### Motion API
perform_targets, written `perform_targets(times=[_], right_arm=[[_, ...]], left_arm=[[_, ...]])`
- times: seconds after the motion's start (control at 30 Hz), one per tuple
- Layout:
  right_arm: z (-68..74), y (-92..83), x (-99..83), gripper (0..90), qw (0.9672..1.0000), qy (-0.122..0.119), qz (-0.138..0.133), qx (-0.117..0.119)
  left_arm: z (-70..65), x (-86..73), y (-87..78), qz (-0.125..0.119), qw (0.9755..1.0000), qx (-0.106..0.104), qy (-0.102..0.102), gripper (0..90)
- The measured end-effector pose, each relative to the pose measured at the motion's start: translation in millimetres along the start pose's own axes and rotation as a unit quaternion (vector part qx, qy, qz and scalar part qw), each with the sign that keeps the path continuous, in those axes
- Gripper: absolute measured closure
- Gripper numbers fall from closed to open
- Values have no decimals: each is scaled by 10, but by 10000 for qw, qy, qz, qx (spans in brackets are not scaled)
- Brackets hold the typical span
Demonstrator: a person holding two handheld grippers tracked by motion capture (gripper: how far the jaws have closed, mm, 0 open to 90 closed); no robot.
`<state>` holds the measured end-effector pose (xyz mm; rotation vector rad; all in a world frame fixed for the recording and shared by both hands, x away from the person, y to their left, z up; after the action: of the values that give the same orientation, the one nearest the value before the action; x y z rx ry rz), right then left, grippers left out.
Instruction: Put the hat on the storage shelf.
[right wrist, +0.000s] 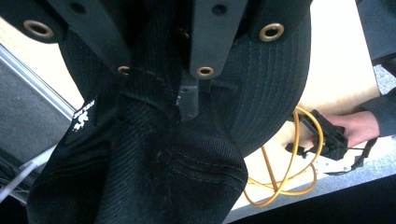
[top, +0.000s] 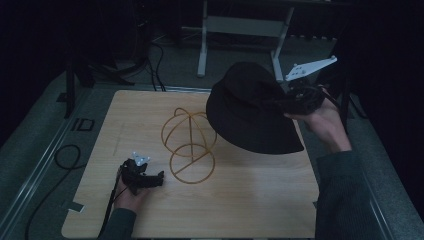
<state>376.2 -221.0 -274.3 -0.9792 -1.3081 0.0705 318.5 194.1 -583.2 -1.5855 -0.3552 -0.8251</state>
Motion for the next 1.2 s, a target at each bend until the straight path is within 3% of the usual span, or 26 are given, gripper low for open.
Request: perform_targets(times=[1.2], right_arm=[[168, 24, 265, 880, 9988, -228, -388, 186]], left_arm=[[-1, -1, -1, 5, 10000, -10, -4, 3]])
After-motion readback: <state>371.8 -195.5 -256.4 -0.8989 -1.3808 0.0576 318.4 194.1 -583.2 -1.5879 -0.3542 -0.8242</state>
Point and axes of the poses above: each handheld gripper's, and its own axes: y roughly forward along the jaws, x roughly out of its top, z roughly to its left, the point moved 2 cm from there along y, roughly forward along the jaws, and after that the axes turned 1 degree about -x, right-handed, at the moved point
